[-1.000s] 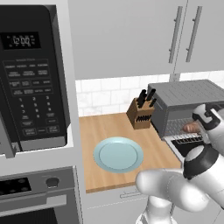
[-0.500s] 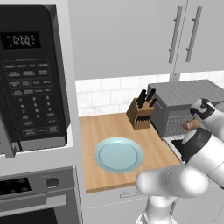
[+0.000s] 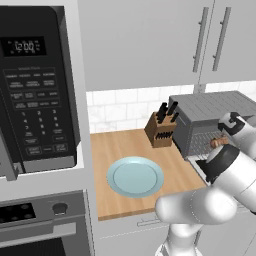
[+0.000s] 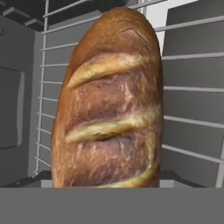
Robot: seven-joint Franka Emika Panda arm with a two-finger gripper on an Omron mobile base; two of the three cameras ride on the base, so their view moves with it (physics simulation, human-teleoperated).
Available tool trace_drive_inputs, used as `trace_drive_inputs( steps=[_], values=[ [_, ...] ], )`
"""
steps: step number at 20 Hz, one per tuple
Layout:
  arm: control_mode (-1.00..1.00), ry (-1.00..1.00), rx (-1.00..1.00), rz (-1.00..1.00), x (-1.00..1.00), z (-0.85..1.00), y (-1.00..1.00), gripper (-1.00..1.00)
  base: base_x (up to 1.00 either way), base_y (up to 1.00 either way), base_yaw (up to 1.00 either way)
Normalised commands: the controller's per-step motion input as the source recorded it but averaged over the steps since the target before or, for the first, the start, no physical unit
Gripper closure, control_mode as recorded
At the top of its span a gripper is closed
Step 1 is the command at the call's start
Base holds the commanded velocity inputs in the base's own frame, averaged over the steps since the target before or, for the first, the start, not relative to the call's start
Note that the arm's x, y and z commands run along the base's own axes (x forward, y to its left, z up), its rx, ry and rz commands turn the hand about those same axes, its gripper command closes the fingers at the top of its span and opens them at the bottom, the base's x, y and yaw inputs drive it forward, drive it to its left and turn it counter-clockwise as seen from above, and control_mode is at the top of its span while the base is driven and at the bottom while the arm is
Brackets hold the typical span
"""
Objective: Pick up the kebab skewer and baguette bread, and place them inside the toaster oven. Close the toaster oven door and start by setting the timer.
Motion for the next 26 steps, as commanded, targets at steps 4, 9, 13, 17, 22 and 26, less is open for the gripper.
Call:
trace_drive_inputs(
  steps=[4, 9, 13, 17, 22, 26],
  values=[
    [-1.00, 0.00, 0.00, 0.00, 0.15, 0.00, 0.03, -1.00, 0.00, 0.00, 0.00],
    [-1.00, 0.00, 0.00, 0.00, 0.00, 0.00, 0.00, -1.00, 0.00, 0.00, 0.00],
    [-1.00, -0.01, 0.00, 0.00, 0.00, 0.00, 0.00, -1.00, 0.00, 0.00, 0.00],
    [-1.00, -0.06, 0.00, 0.00, -0.01, 0.06, 0.00, -1.00, 0.00, 0.00, 0.00],
    [-1.00, -0.04, 0.00, 0.00, -0.18, 0.21, -0.14, -1.00, 0.00, 0.00, 0.00],
    [-1.00, -0.05, 0.00, 0.00, -0.09, 0.36, -0.04, -1.00, 0.00, 0.00, 0.00]
  ],
)
